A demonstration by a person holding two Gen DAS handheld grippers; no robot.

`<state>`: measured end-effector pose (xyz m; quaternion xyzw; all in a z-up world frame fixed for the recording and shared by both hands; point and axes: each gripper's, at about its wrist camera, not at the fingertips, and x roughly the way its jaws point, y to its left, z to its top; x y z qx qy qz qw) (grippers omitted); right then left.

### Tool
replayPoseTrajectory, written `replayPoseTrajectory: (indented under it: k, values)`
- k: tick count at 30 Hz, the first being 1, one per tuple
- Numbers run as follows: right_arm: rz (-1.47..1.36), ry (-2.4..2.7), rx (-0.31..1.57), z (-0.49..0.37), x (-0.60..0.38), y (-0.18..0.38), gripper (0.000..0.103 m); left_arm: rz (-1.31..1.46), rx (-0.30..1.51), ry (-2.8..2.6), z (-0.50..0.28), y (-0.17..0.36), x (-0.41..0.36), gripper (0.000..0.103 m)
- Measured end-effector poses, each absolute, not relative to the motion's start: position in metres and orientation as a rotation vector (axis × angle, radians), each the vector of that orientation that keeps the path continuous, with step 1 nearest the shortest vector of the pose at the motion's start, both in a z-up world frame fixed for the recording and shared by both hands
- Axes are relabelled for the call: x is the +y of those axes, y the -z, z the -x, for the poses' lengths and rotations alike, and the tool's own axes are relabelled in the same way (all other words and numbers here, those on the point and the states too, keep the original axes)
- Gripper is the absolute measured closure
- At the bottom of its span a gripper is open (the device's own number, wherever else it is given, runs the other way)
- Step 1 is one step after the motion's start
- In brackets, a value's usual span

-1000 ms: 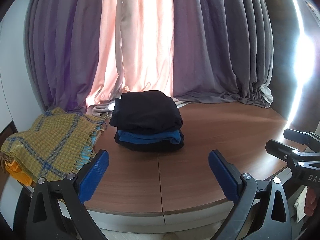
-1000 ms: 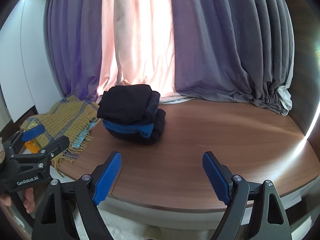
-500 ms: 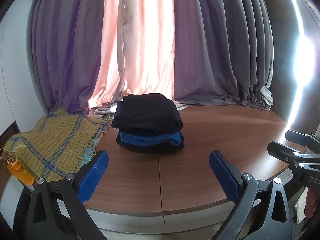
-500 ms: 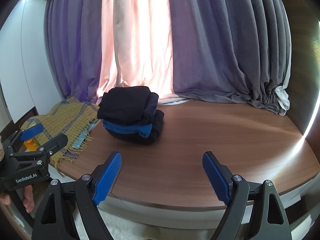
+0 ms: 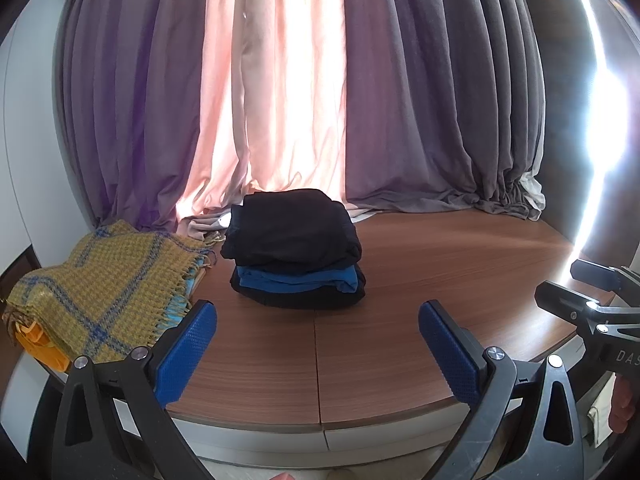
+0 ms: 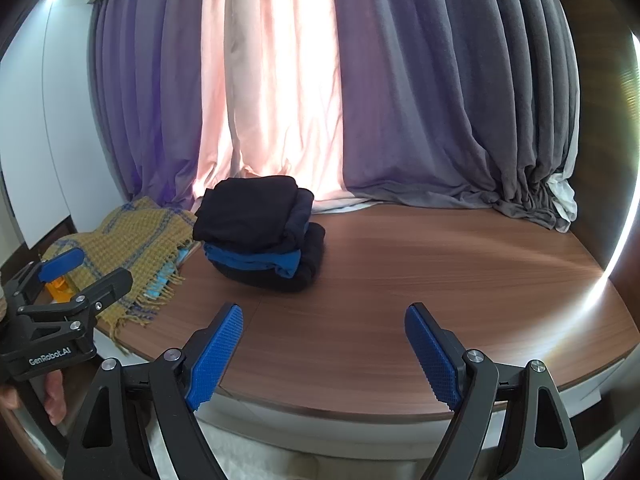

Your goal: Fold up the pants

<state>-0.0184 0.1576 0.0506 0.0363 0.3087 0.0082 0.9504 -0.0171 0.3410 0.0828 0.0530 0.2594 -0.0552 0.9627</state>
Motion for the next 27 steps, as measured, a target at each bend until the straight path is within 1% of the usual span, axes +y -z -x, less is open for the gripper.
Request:
replayPoseTrajectory:
  k: [27]
  values:
    - [-0.073,-0.018,0.632,0.0199,0.1499,-0.0514,0.019,-0.126,0.505,0.091,0.0201,-0.0873,0.3367,0.000]
